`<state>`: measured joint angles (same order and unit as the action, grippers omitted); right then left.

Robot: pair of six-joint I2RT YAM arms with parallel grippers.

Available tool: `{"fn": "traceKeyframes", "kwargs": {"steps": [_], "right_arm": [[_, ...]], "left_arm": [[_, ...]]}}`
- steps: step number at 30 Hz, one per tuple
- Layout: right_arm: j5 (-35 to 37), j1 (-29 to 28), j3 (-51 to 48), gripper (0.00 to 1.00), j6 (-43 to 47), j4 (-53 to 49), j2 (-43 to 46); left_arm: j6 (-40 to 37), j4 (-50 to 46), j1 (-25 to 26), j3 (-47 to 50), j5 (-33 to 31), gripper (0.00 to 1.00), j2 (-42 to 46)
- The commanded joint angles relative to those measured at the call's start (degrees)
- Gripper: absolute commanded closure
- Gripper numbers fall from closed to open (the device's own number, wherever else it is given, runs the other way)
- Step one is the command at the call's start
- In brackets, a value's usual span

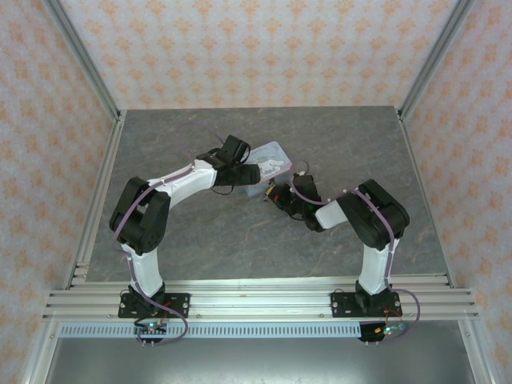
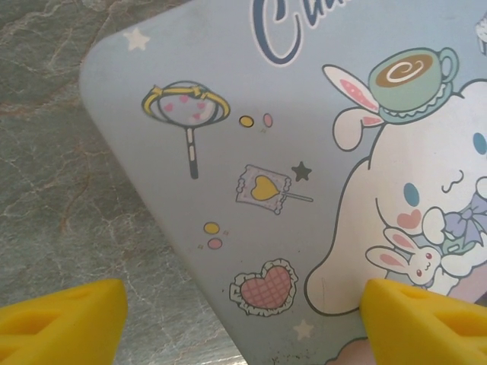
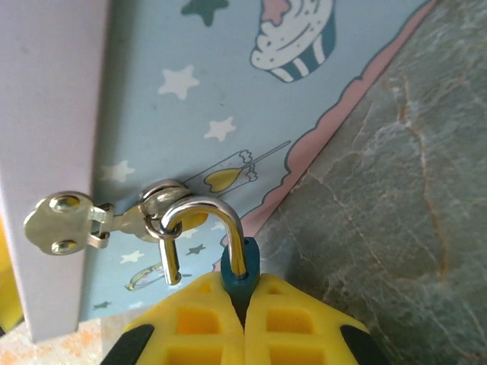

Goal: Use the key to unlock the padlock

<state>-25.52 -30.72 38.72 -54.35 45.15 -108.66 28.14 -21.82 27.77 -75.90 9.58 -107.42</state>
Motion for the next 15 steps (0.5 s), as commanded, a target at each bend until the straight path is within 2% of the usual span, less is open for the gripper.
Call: {"fn": "traceKeyframes", "kwargs": {"steps": [1, 9, 15], "right_arm": [[5.1, 0.5, -0.2, 1.00, -3.9, 3.2, -0.1], [8.8, 1.3, 3.5, 1.00, -3.0, -1.5, 0.8], [7.6, 6.1, 7.0, 1.00, -0.1, -5.5, 0.8]], "left_arm": [[-0.2, -6.2, 0.8, 2.9, -0.4, 0.20, -4.3], [0.1, -7.2, 0.7, 2.9, -0.2, 0.24, -6.2], [0.1, -8.0, 0.8, 2.8, -0.4, 0.25, -6.7]]}}
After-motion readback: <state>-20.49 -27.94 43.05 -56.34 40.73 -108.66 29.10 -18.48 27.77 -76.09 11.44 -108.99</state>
